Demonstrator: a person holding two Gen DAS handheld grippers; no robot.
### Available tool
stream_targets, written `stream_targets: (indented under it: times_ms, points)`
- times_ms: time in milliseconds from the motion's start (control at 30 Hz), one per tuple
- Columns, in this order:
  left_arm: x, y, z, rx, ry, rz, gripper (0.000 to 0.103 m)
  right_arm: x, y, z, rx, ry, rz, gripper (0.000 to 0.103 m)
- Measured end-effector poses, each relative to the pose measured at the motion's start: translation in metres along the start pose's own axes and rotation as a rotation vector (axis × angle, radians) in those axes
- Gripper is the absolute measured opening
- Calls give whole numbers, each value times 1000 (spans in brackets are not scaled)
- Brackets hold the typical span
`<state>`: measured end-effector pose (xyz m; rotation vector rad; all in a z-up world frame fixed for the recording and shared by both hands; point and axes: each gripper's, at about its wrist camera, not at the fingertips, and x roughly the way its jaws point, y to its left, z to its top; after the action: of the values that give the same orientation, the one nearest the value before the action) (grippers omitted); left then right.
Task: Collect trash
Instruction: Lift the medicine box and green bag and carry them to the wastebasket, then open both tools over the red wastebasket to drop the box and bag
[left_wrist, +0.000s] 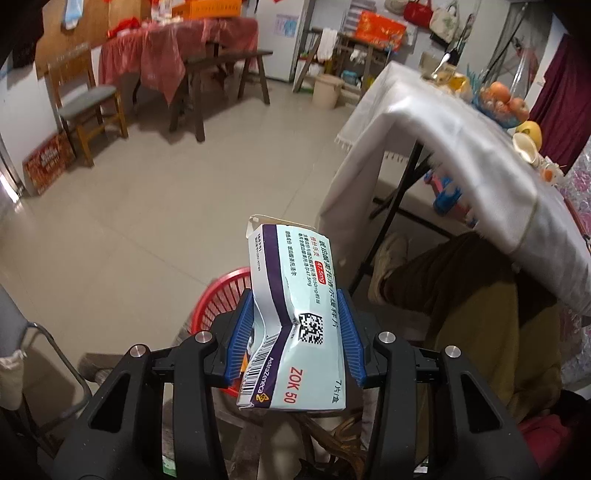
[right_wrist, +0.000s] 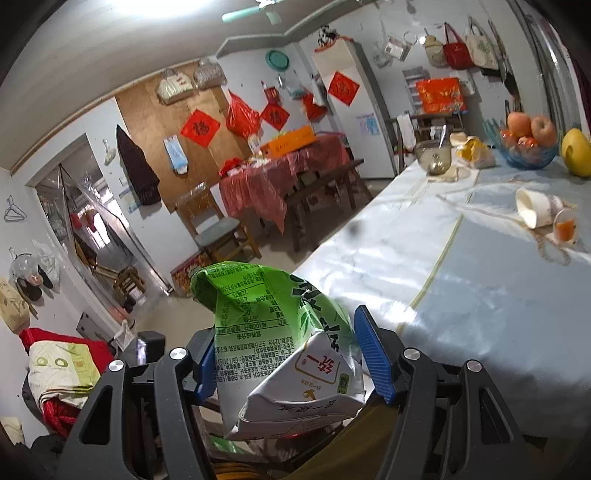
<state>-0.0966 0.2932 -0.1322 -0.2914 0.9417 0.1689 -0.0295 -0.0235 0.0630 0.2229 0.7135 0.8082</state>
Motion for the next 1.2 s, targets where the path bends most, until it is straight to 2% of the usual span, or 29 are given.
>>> stream_targets:
  times_ms: [67,200,467,733,933,1200]
  points:
    - [14,6,-4,-18,31,-8,47,7,2,-2,2,20,7,65]
    - [19,14,-7,-53,30,7,76,15,5,-3,-4,42,9,65]
    - [-9,26,6,-77,-77,123,91,36,16,-10,-26,97,31,65]
    - [-41,50,16,-119,-169,242,96,84,39,-32,-73,231,70,65]
    - [-52,69,17,-163,-189,266,96,130,57,-46,-111,335,95,65]
    - [-56,89,16,-220,-197,254,96,201,93,-60,-210,443,88,65]
